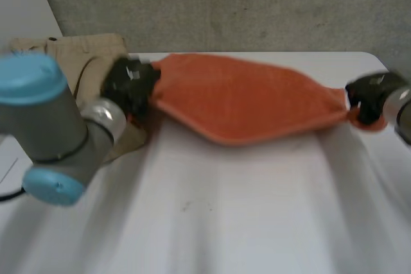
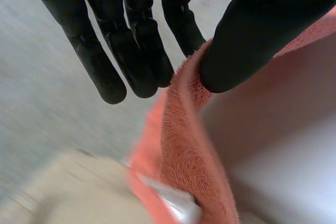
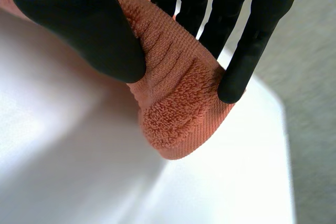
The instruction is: Fold the laundry.
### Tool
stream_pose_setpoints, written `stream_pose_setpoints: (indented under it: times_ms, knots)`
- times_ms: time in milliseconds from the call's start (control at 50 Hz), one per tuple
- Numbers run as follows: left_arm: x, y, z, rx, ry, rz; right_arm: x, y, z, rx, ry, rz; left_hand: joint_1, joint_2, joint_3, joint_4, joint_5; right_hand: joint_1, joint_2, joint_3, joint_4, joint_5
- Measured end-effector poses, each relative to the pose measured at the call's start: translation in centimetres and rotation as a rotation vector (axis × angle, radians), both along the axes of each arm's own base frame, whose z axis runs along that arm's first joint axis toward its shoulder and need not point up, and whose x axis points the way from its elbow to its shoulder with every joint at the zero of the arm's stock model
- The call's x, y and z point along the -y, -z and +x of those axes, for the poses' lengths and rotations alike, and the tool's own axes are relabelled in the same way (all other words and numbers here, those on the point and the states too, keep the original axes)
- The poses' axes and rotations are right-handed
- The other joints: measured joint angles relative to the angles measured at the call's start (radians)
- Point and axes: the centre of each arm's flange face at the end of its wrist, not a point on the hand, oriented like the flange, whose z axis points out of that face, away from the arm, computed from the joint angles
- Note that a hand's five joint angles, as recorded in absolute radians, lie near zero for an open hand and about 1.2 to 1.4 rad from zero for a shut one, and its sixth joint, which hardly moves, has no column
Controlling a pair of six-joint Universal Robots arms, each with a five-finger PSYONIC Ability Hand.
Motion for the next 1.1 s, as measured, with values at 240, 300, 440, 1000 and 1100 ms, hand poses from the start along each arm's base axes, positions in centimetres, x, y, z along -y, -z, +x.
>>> stream_pose_setpoints:
  times_ms: [240, 300, 440, 1000, 1100]
  knots:
    - [0.5, 8.9, 1.7, 0.074, 0.001, 0.186, -3.4, 4.8, -1.7, -0.036, -0.035, -0.046, -0.408, -0.434, -0.425, -0.439, -0.389, 0.0, 0.0, 0.0, 0.0, 0.001]
    - [1.4, 9.1, 2.0, 0.061, -0.016, 0.162, -3.9, 4.9, -2.1, -0.026, -0.035, -0.056, -0.408, -0.442, -0.433, -0.448, -0.398, 0.0, 0.0, 0.0, 0.0, 0.002]
    - [2.7, 9.5, 2.6, 0.046, -0.043, 0.124, -3.6, 4.7, -3.6, -0.017, 0.012, -0.061, -0.417, -0.47, -0.46, -0.475, -0.431, 0.0, 0.0, 0.0, 0.0, 0.001]
    - [4.2, 10.8, 4.9, 0.267, 0.021, 0.015, -2.6, 4.6, -5.0, -0.021, 0.061, -0.064, -0.012, -0.014, -0.031, -0.013, 0.01, 0.0, 0.0, 0.0, 0.0, 0.001]
    - [3.9, 10.0, 4.8, 0.264, 0.017, 0.002, -2.7, 4.5, -5.1, -0.028, 0.062, -0.065, -0.012, -0.004, -0.019, 0.0, 0.01, 0.0, 0.0, 0.0, 0.0, 0.001]
